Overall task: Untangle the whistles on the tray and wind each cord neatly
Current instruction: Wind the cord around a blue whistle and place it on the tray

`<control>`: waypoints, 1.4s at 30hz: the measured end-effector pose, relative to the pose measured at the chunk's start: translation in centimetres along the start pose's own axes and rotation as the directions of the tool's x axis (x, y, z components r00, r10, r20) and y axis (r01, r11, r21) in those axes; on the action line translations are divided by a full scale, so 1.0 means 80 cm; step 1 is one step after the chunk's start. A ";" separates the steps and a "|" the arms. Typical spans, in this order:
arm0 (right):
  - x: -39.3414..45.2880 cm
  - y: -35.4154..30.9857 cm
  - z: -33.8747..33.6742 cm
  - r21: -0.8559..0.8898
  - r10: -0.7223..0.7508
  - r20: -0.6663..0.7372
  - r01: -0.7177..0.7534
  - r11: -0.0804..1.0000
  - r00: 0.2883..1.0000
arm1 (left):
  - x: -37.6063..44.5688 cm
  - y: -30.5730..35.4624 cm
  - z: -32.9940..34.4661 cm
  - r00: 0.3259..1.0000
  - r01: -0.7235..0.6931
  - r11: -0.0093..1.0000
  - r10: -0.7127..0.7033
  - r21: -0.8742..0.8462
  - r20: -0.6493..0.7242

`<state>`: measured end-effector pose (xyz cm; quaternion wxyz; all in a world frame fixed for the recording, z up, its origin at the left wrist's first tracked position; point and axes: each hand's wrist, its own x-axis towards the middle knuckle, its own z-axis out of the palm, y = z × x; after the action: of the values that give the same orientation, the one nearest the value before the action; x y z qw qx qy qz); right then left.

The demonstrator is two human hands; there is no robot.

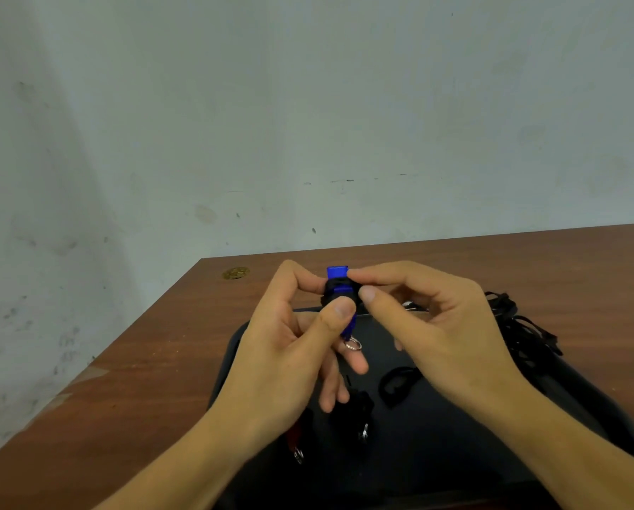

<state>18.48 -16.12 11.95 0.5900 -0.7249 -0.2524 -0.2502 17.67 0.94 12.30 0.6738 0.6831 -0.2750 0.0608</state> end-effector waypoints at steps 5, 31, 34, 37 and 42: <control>0.001 0.001 0.000 0.246 0.112 0.102 -0.134 0.960 0.988 | 0.000 0.001 -0.003 1.000 0.001 0.994 0.002 0.108 -0.024; 0.004 0.004 0.003 0.264 0.204 0.143 -0.236 0.935 0.969 | -0.004 -0.002 -0.011 0.989 -0.145 0.863 0.134 0.484 0.057; 0.002 0.004 0.005 0.280 0.188 0.110 -0.212 0.936 0.976 | -0.004 -0.003 -0.009 0.994 -0.107 0.901 0.095 0.421 0.050; -0.001 0.003 0.007 0.232 0.117 0.076 -0.131 0.964 0.990 | -0.003 -0.006 -0.010 0.995 -0.094 0.926 0.077 0.365 0.061; -0.004 -0.002 0.007 0.068 -0.040 0.061 0.036 0.997 0.997 | -0.002 -0.005 -0.009 0.998 -0.051 0.977 0.044 0.206 0.039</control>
<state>18.15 -15.57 11.74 0.6010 -0.7071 -0.2929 -0.2301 17.94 1.67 11.93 0.5926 0.7437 -0.2950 0.0937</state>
